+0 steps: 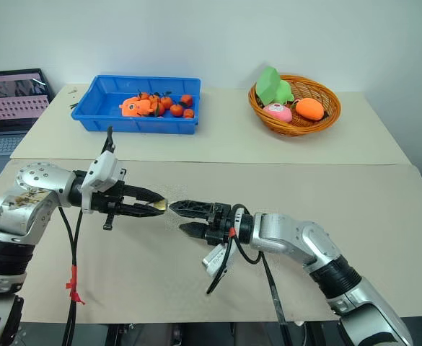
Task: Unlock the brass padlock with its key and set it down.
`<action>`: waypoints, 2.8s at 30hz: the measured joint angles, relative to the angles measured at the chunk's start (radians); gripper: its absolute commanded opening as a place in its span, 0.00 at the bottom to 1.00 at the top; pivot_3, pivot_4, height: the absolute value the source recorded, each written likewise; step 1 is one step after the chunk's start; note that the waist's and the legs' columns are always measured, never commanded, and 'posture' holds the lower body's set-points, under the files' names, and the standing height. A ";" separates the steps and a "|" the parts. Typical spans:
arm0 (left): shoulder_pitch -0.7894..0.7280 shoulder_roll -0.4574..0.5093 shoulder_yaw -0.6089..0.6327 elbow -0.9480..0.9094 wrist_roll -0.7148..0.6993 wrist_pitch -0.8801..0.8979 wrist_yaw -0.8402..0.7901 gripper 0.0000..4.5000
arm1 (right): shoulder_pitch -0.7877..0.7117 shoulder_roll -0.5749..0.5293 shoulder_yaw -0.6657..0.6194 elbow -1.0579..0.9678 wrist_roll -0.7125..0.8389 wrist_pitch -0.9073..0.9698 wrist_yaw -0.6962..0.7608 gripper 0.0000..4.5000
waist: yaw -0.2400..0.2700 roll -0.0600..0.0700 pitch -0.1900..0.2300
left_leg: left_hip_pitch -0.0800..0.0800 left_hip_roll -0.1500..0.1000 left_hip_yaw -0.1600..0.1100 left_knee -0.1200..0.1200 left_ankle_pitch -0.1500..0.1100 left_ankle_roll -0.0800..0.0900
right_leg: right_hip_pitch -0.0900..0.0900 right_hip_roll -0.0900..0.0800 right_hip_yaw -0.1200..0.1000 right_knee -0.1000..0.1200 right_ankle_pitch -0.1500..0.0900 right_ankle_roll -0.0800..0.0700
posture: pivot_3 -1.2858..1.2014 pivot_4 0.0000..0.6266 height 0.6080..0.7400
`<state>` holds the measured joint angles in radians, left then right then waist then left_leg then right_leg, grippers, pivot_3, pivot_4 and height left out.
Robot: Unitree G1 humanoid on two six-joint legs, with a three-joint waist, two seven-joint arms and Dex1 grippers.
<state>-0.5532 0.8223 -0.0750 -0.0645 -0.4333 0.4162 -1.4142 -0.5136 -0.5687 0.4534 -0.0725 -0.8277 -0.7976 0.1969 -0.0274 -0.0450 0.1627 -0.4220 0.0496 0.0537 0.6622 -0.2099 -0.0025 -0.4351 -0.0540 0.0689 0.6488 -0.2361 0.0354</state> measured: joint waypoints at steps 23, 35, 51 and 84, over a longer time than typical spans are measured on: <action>0.016 0.017 0.001 -0.028 0.003 -0.002 -0.010 0.18 | -0.032 0.003 -0.008 0.033 -0.132 0.027 -0.066 0.94 | -0.014 0.000 0.000 | 0.000 0.000 0.000 0.000 0.000 0.000 | 0.000 0.000 0.000 0.000 0.000 0.000 | 0.52 0.24 1.00; 0.018 0.017 -0.008 -0.023 0.016 -0.004 -0.013 0.18 | -0.035 0.010 -0.007 0.021 -0.132 0.030 -0.035 0.77 | -0.014 0.000 0.000 | 0.000 0.000 0.000 0.000 0.000 0.000 | 0.000 0.000 0.000 0.000 0.000 0.000 | 0.52 0.24 1.00; 0.018 0.012 -0.014 -0.009 0.027 -0.019 -0.008 0.18 | -0.054 0.032 -0.006 0.015 -0.132 0.040 -0.017 0.02 | -0.014 0.000 0.000 | 0.000 0.000 0.000 0.000 0.000 0.000 | 0.000 0.000 0.000 0.001 0.000 0.000 | 0.52 0.24 1.00; 0.018 0.002 -0.023 0.001 0.042 -0.024 0.005 0.18 | -0.071 0.067 0.007 0.103 0.327 0.102 0.341 0.02 | -0.014 0.000 0.000 | 0.000 0.000 -0.001 0.000 0.000 0.000 | 0.001 0.000 0.000 0.001 0.000 0.000 | 0.52 0.24 1.00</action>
<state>-0.5347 0.8247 -0.0982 -0.0633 -0.3913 0.3919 -1.4088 -0.5847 -0.5015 0.4608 0.0302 -0.5003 -0.6956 0.5381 -0.0418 -0.0450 0.1627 -0.4216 0.0495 0.0528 0.6624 -0.2095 -0.0029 -0.4343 -0.0540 0.0688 0.6497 -0.2358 0.0352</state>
